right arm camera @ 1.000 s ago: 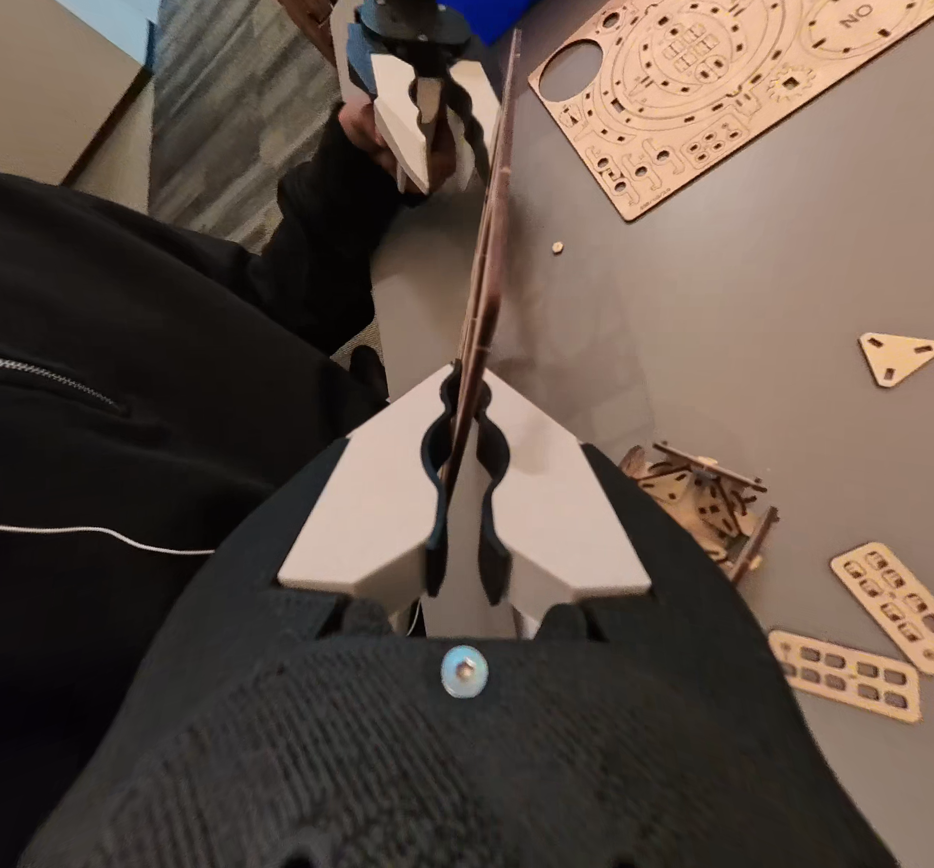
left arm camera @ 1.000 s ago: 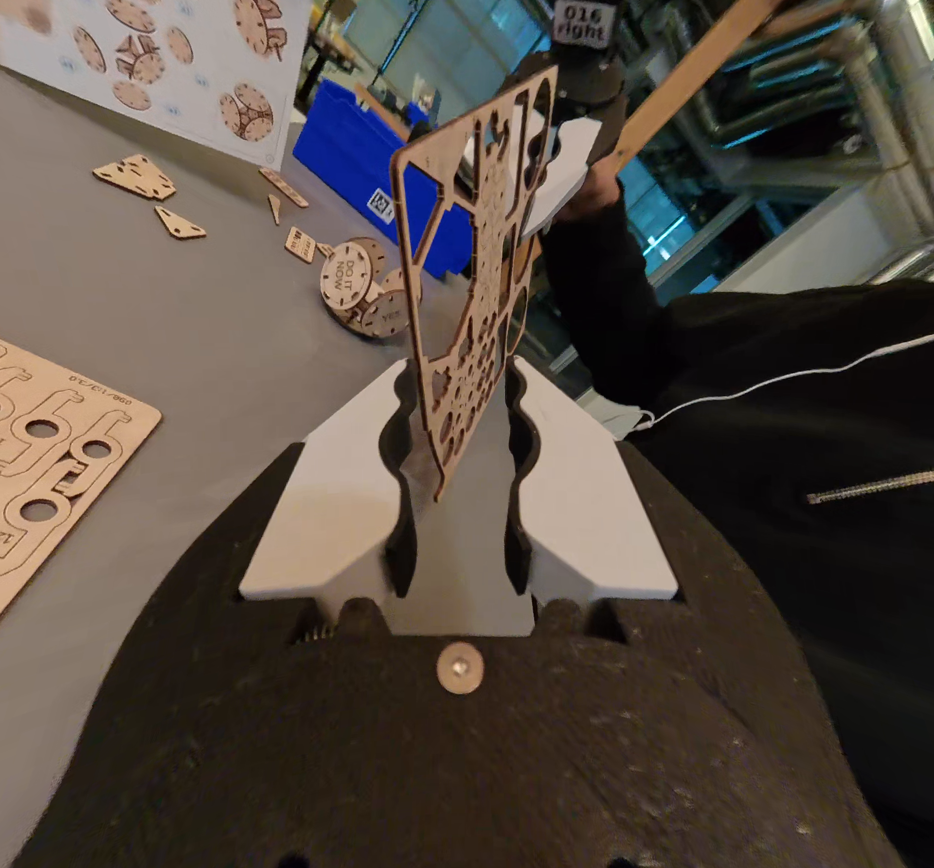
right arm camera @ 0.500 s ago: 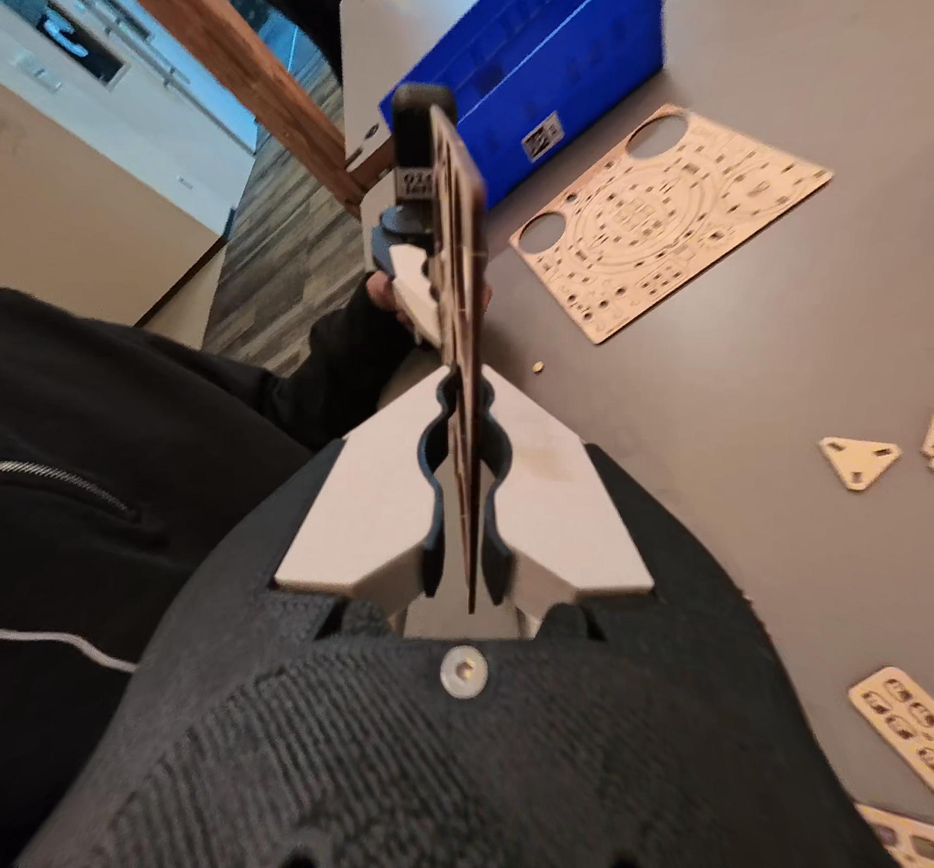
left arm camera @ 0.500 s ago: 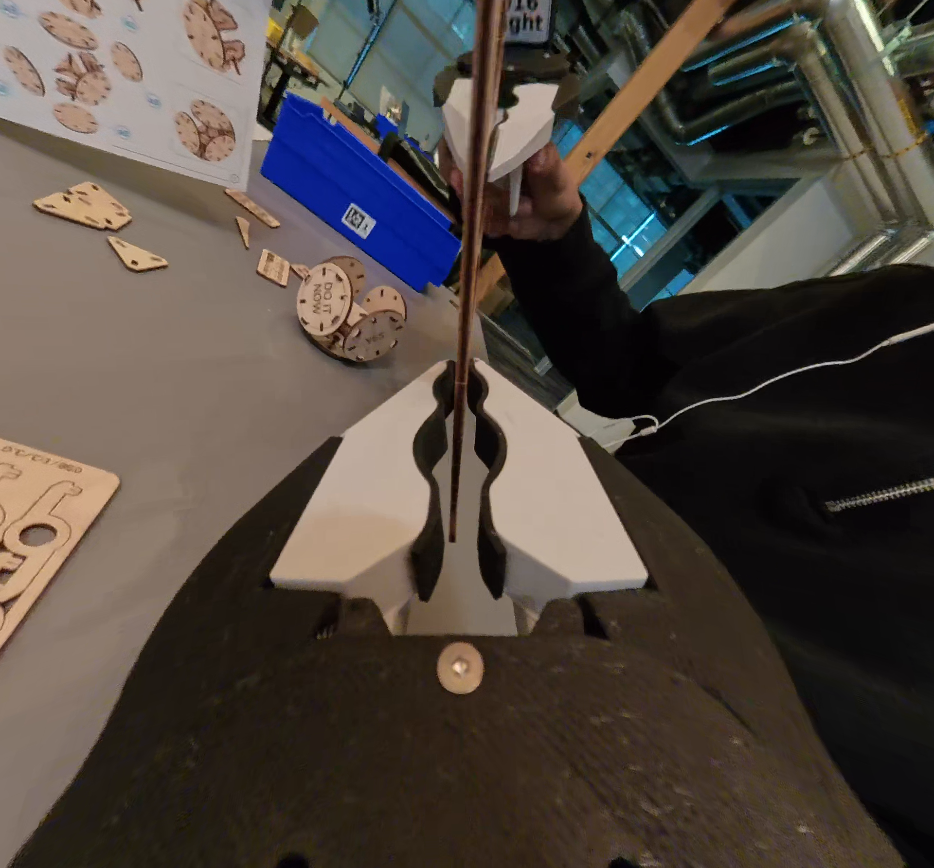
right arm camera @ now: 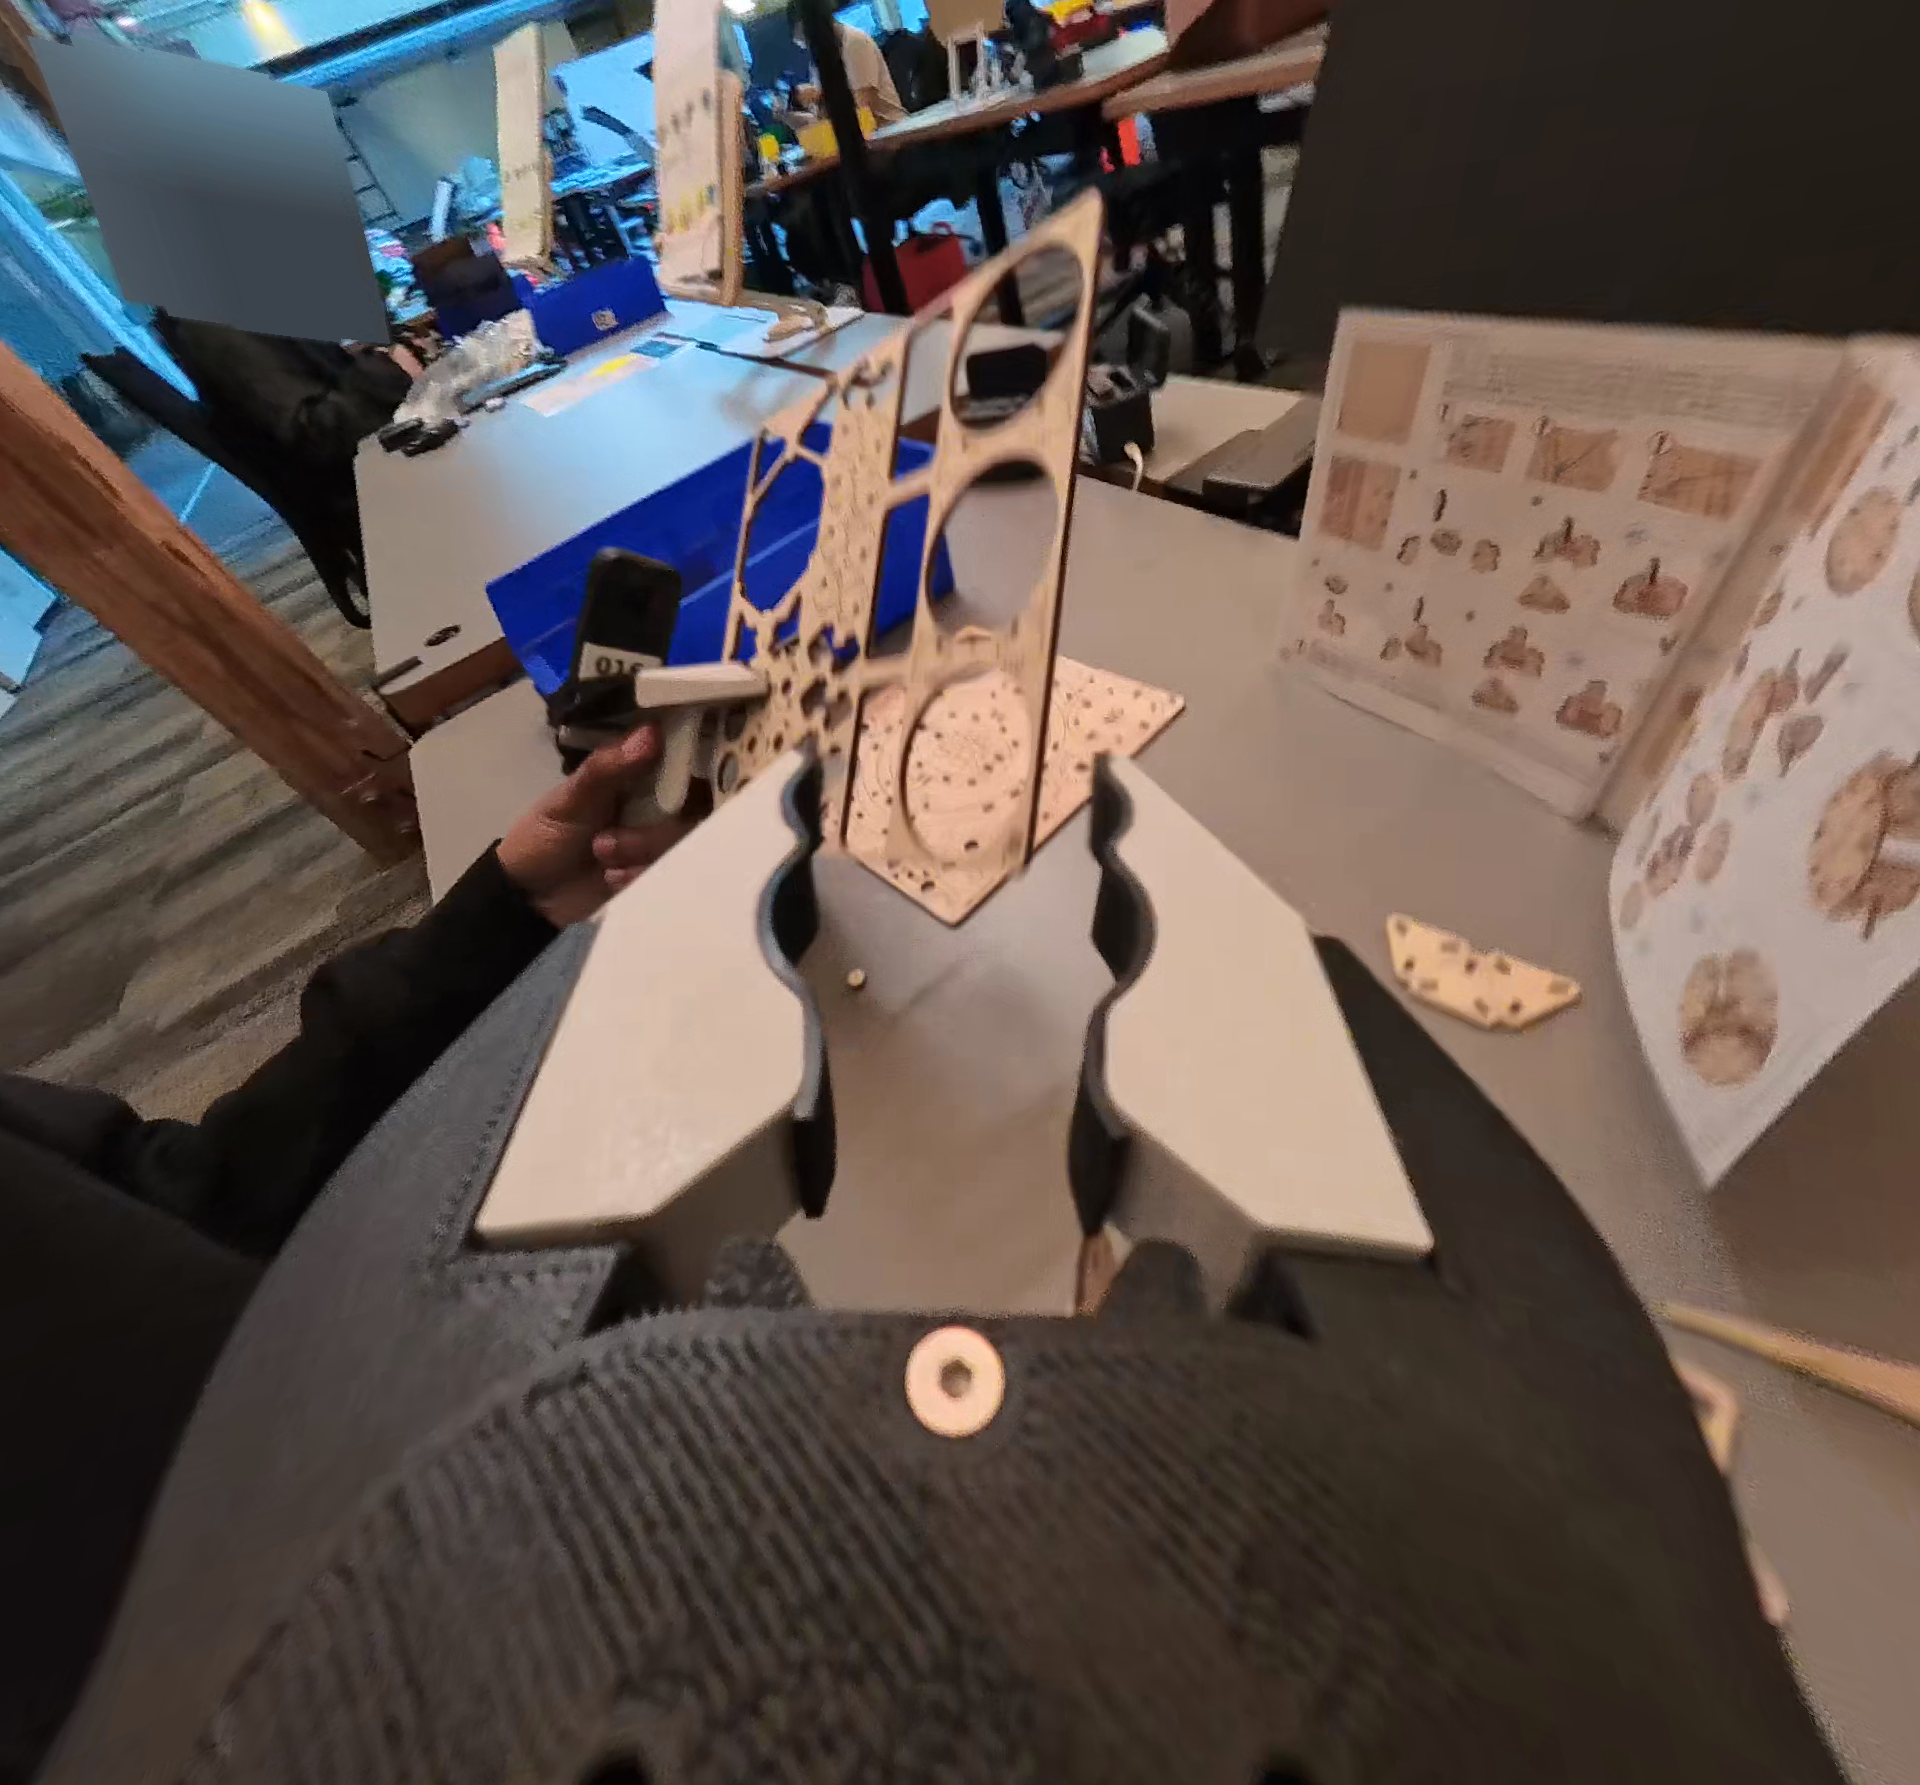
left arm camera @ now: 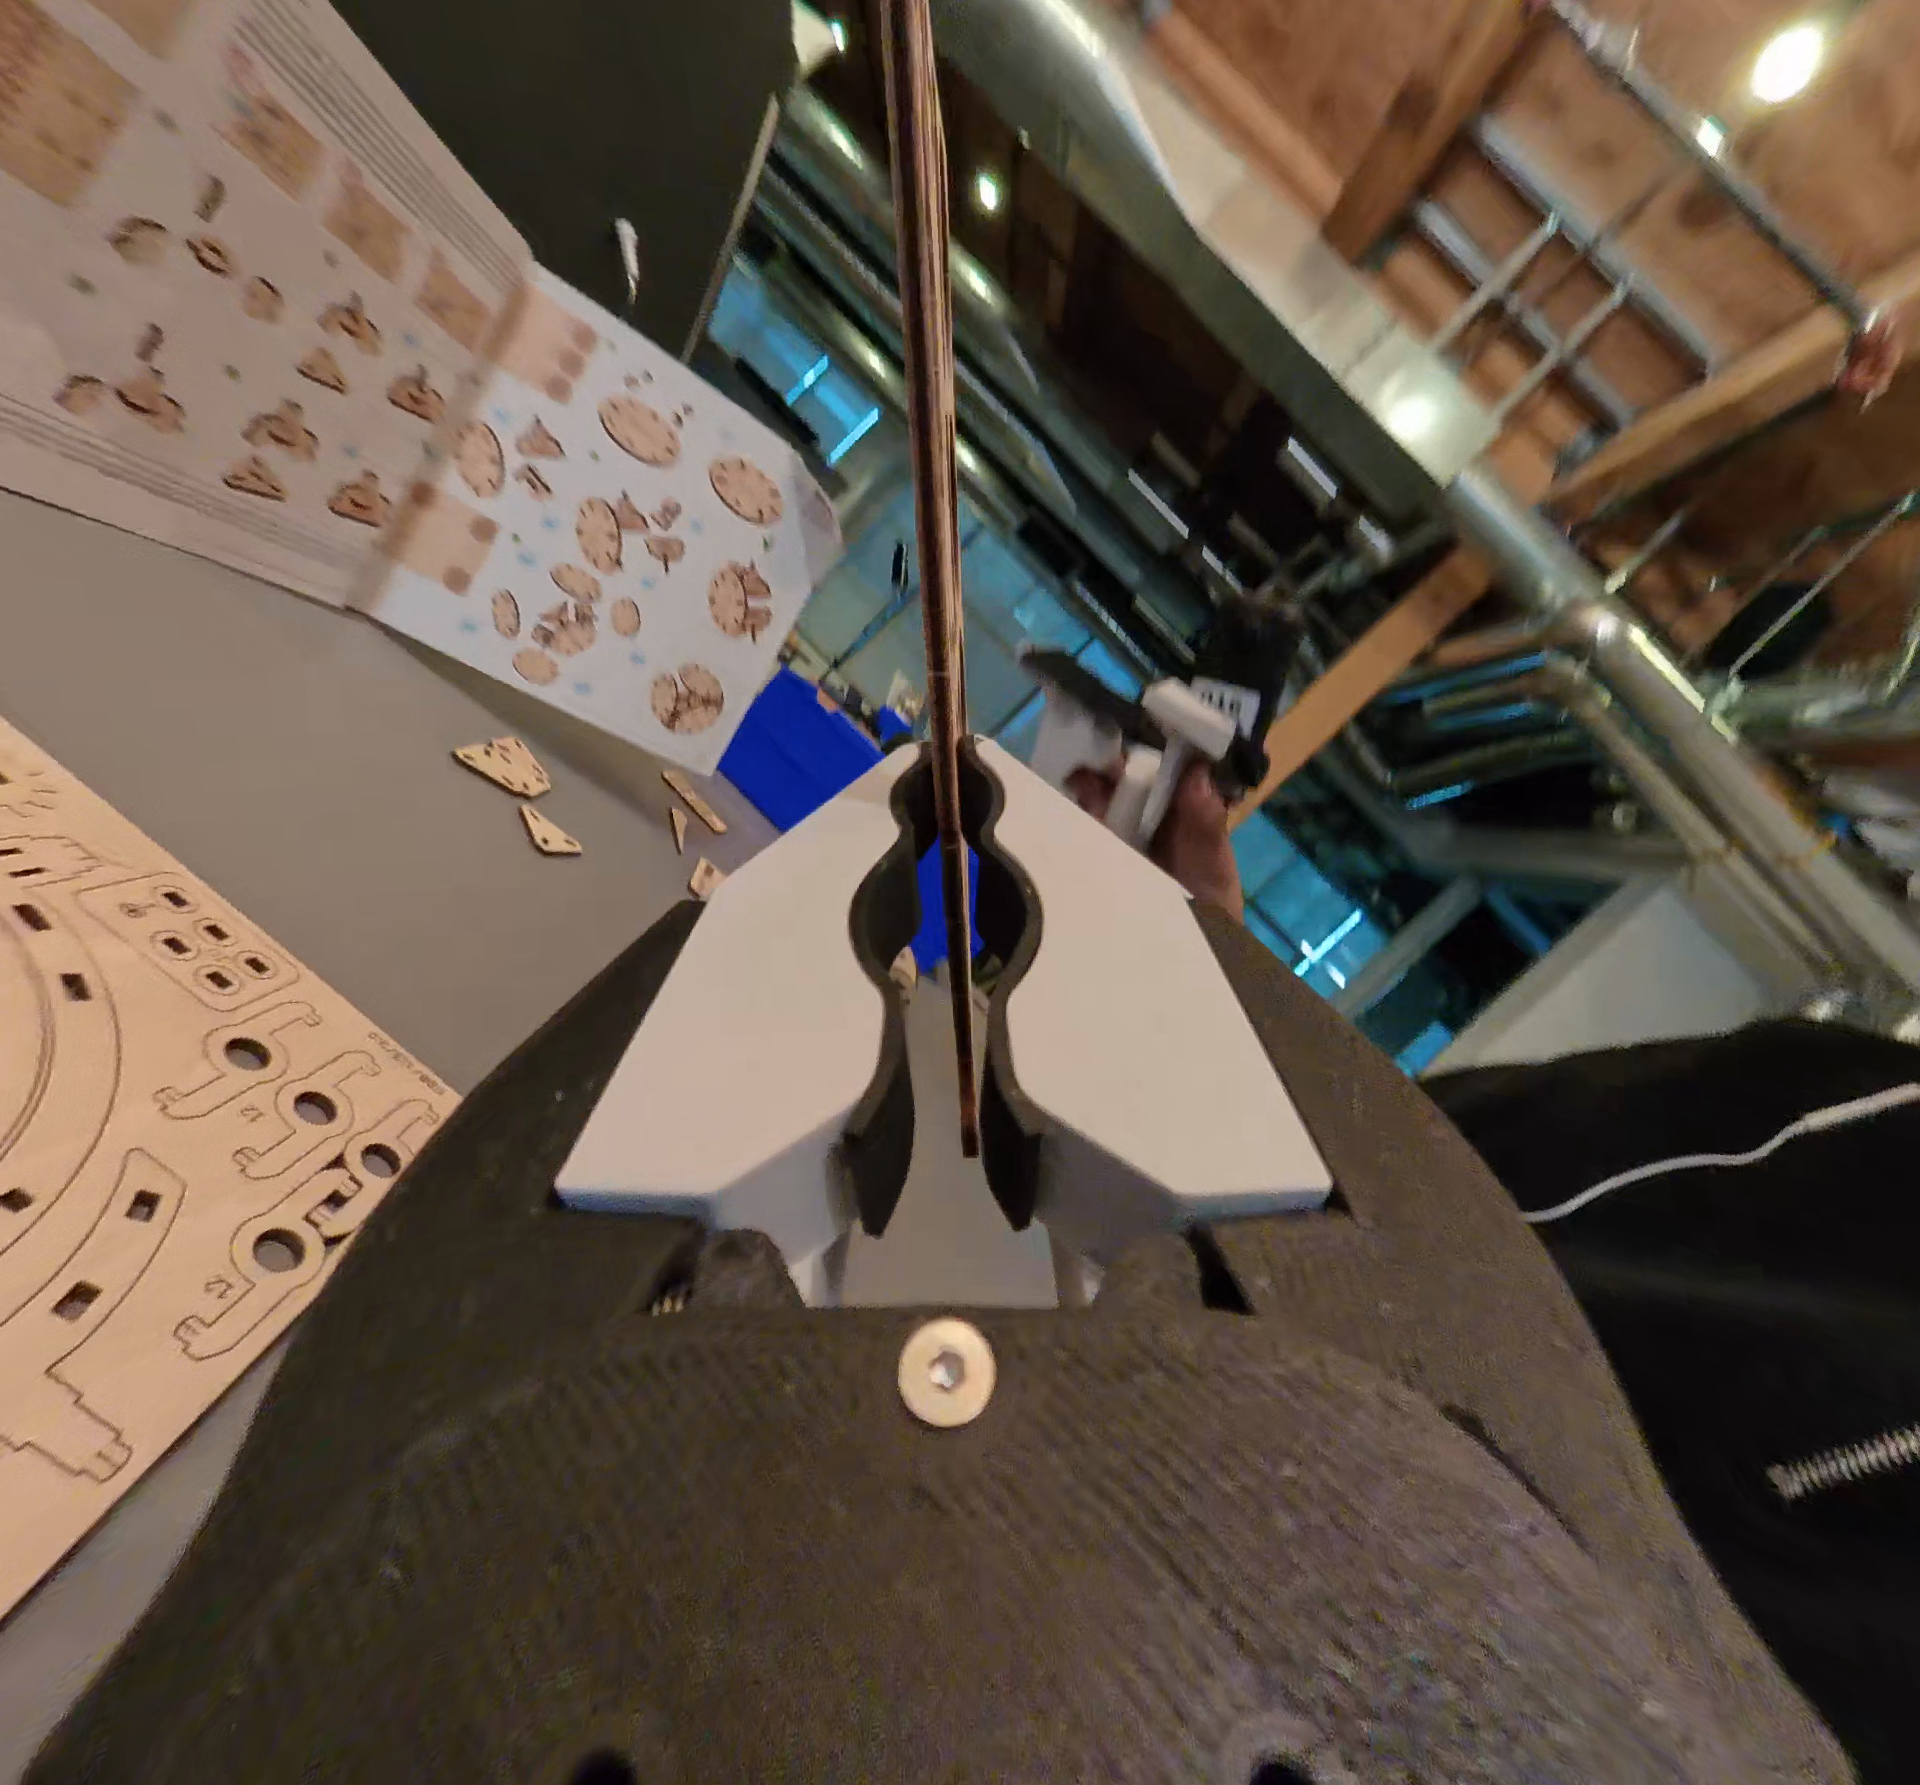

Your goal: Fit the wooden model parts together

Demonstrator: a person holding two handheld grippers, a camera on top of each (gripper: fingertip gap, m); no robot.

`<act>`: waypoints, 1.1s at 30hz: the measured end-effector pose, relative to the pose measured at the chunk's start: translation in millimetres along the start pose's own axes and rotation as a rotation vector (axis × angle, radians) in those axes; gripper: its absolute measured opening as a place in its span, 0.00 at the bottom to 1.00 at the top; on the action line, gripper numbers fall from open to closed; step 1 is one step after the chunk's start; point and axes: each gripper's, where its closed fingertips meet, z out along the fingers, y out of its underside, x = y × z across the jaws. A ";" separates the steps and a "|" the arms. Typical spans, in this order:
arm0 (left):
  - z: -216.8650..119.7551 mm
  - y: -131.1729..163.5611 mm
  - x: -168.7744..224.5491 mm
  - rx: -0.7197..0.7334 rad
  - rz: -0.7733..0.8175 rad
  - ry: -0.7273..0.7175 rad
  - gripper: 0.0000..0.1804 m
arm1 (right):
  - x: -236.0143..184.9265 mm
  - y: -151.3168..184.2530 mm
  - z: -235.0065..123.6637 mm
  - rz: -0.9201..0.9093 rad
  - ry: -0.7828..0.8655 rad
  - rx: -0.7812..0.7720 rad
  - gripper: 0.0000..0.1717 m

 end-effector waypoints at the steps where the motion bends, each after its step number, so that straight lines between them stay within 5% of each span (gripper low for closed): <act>1: -1.2 -2.5 -2.2 0.024 -0.013 -0.005 0.00 | -0.5 10.5 1.8 0.021 0.021 -0.015 0.27; 8: 12.4 -6.1 9.0 0.075 0.035 0.000 0.00 | -56.3 81.2 52.0 0.204 -0.130 -0.075 0.31; 13: 37.7 3.0 30.5 0.105 -0.002 0.109 0.00 | -65.1 47.7 68.1 0.280 -0.227 0.148 0.26; 16: 46.8 5.5 41.3 0.125 -0.020 0.161 0.01 | -61.5 25.8 62.3 0.250 -0.230 0.226 0.02; 33: 50.5 13.3 56.9 0.055 0.025 0.225 0.01 | -67.7 19.0 48.7 0.194 -0.265 0.207 0.02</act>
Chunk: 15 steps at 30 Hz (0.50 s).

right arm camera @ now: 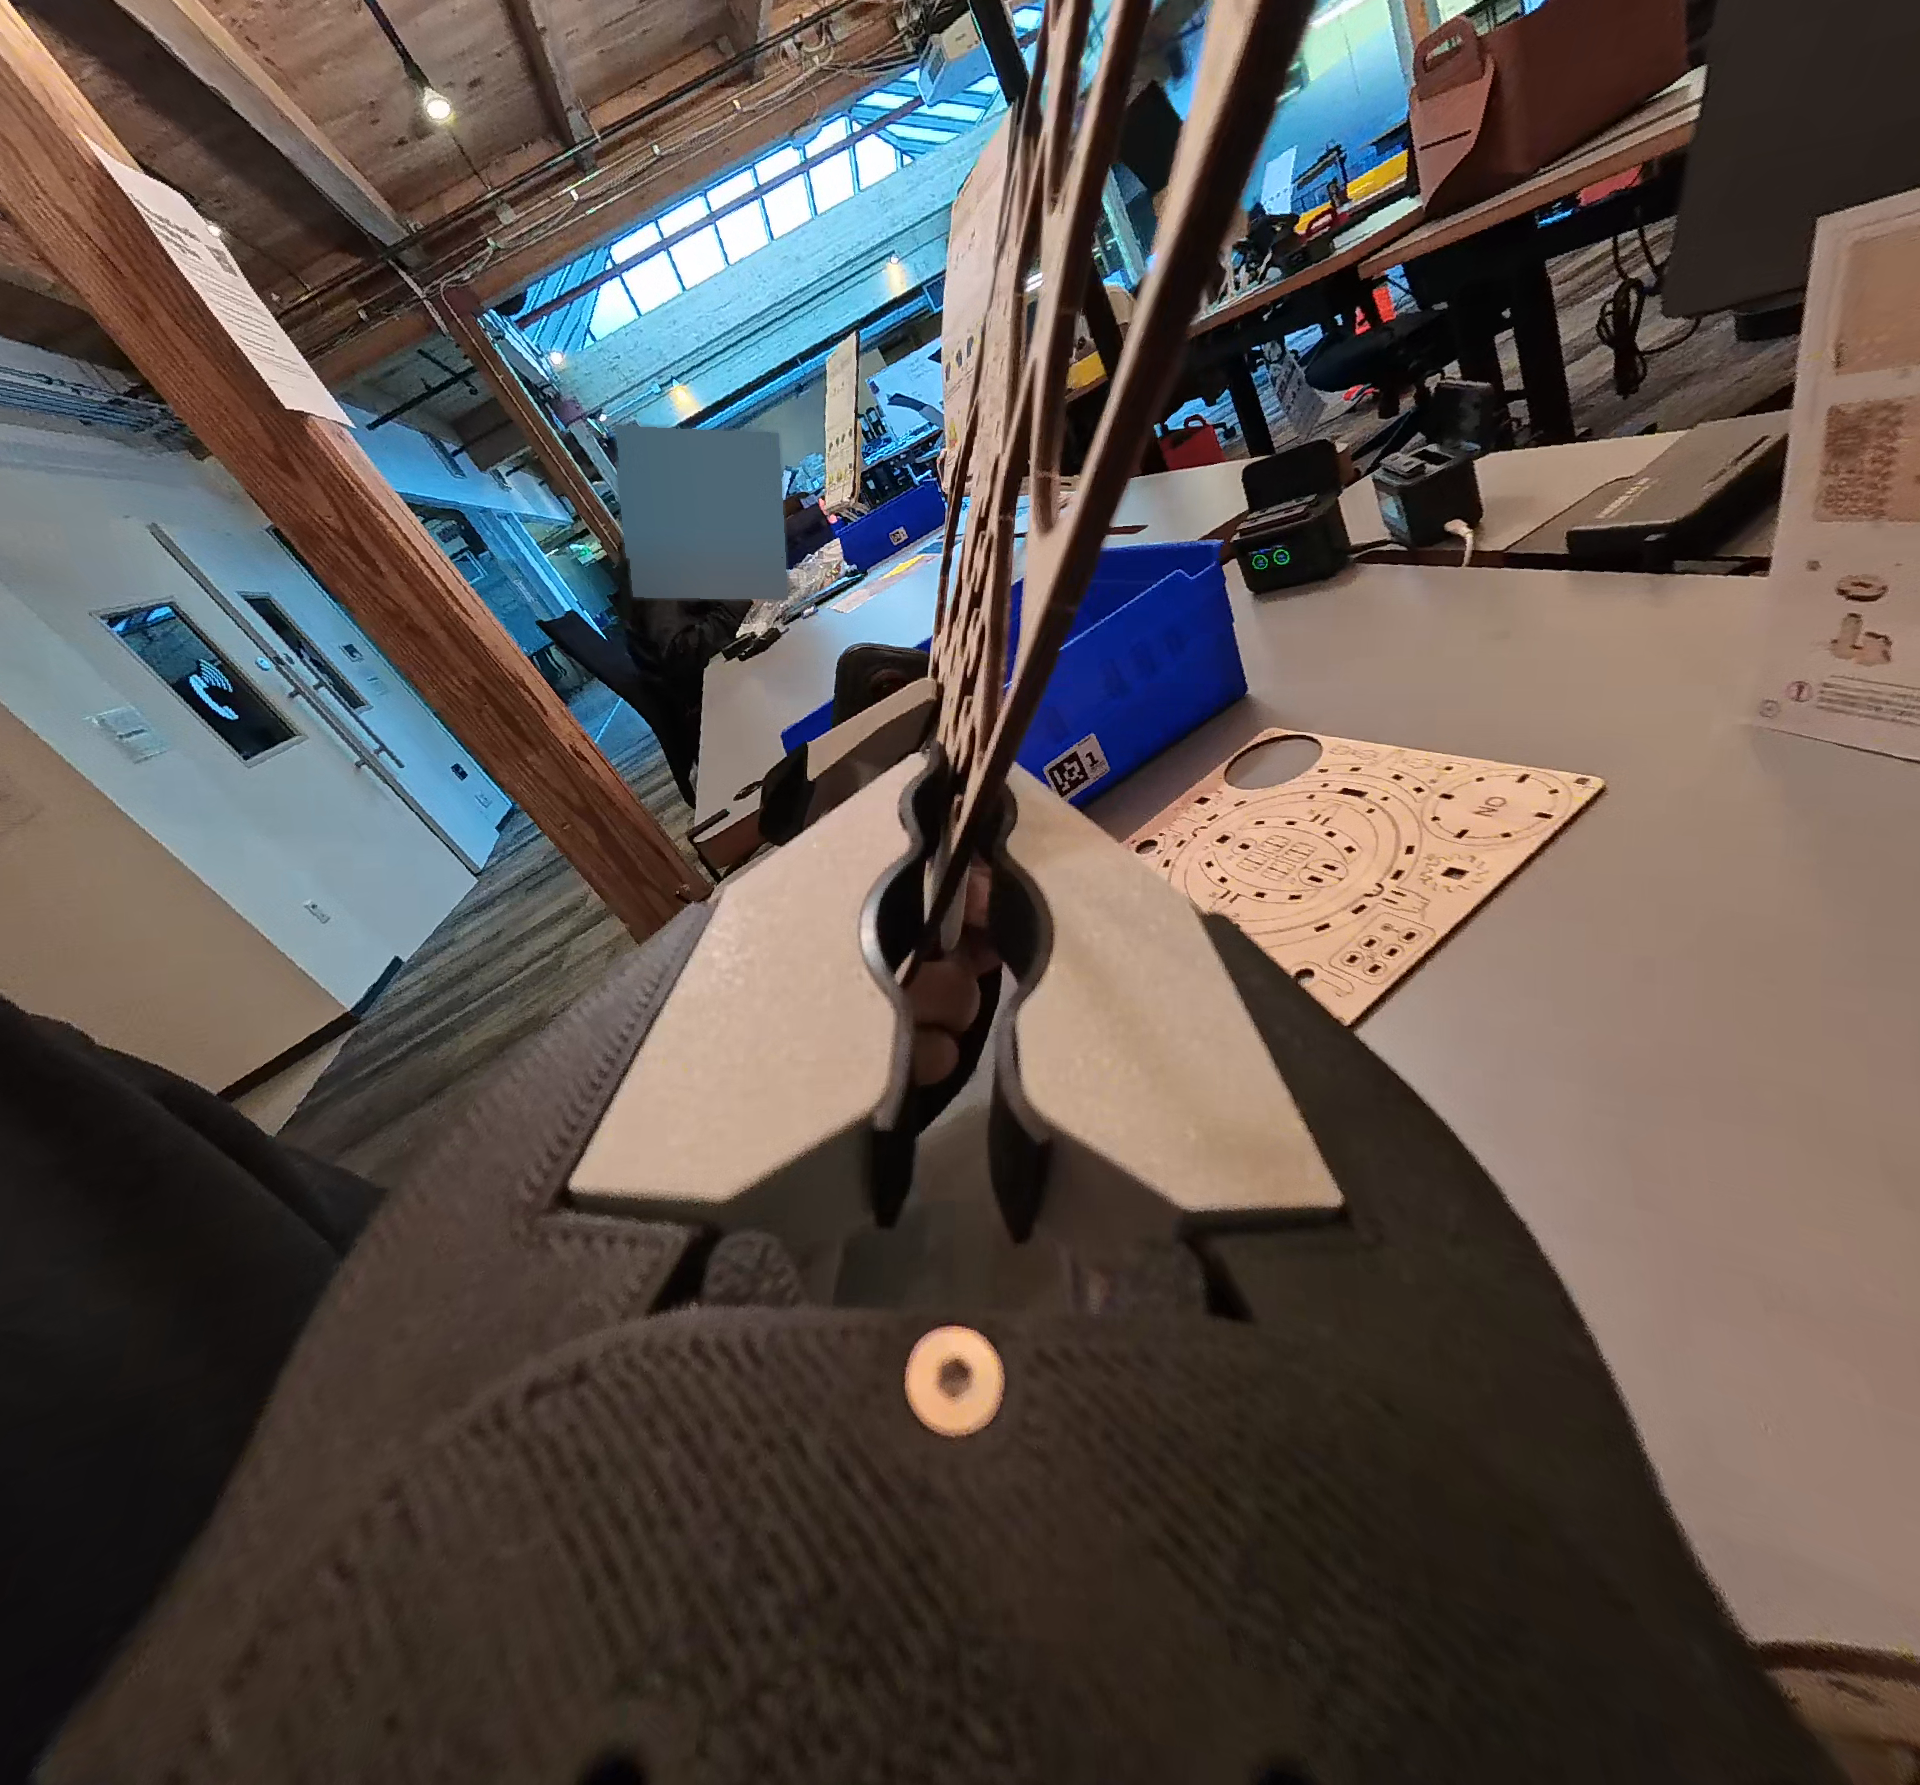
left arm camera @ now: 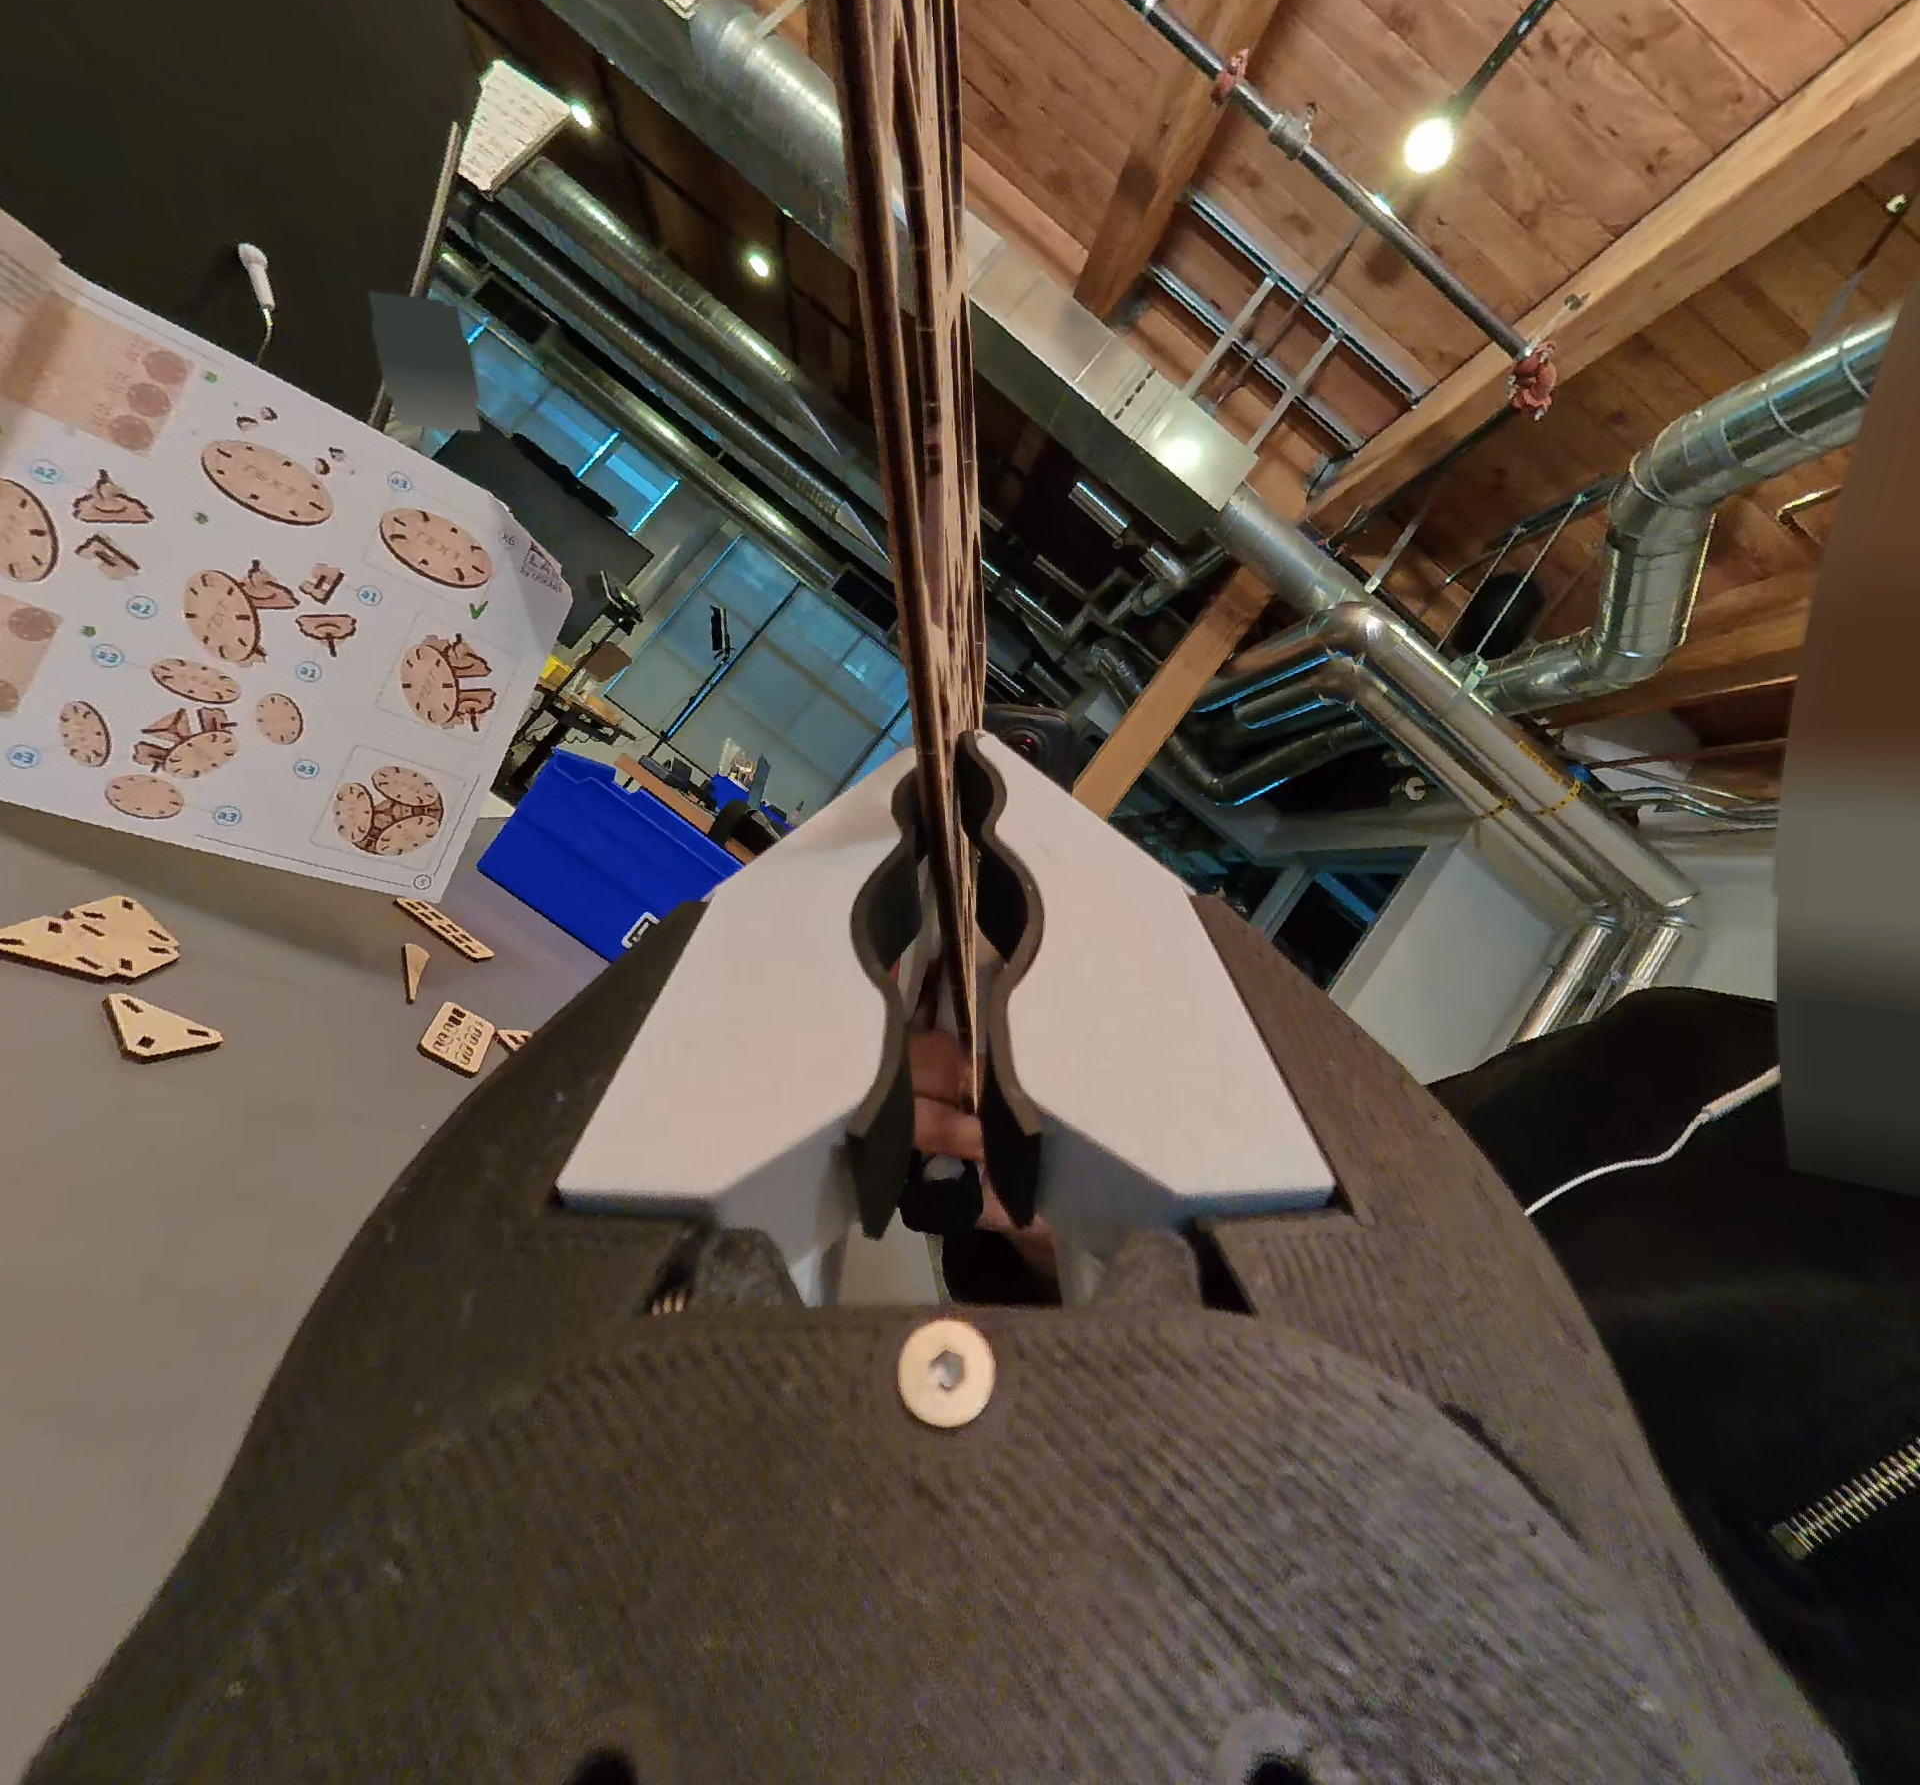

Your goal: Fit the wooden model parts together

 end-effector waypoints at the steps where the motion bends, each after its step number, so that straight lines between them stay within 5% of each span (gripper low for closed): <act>1: 0.3 0.7 0.6 -0.006 0.003 0.002 0.01 | -0.5 -0.5 -0.6 -0.002 -0.001 0.001 0.02; 15: 2.7 7.9 2.5 -0.054 0.018 0.015 0.01 | -1.7 -3.4 -5.8 0.002 -0.005 0.020 0.01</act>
